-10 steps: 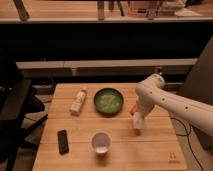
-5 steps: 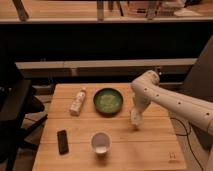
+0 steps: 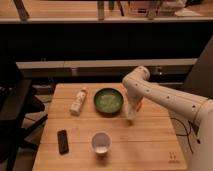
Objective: Place the white sponge in the ceramic bowl
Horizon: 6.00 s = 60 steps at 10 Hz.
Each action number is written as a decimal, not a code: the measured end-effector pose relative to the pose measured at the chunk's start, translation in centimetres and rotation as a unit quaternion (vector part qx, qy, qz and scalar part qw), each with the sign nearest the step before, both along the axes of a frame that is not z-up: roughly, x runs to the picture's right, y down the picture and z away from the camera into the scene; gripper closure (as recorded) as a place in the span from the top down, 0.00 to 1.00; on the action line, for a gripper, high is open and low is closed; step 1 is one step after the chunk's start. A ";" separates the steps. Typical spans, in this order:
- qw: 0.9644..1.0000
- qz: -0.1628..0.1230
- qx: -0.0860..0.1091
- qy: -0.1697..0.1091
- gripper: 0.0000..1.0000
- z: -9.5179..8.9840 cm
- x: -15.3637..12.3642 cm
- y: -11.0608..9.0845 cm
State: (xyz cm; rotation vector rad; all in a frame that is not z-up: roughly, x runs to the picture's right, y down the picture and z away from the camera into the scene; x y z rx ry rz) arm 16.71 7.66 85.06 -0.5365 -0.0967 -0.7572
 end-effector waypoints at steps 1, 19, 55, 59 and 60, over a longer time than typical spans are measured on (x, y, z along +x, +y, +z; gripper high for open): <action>1.000 -0.006 0.000 -0.003 0.04 0.2 -1.0 -0.3; 0.998 -0.040 0.032 -0.026 0.04 2.3 -6.6 -4.7; 0.994 -0.078 0.052 -0.058 0.31 4.2 -8.5 -7.6; 0.993 -0.083 0.051 -0.061 0.37 4.4 -8.6 -7.8; 0.993 -0.084 0.052 -0.062 0.37 4.4 -8.6 -7.8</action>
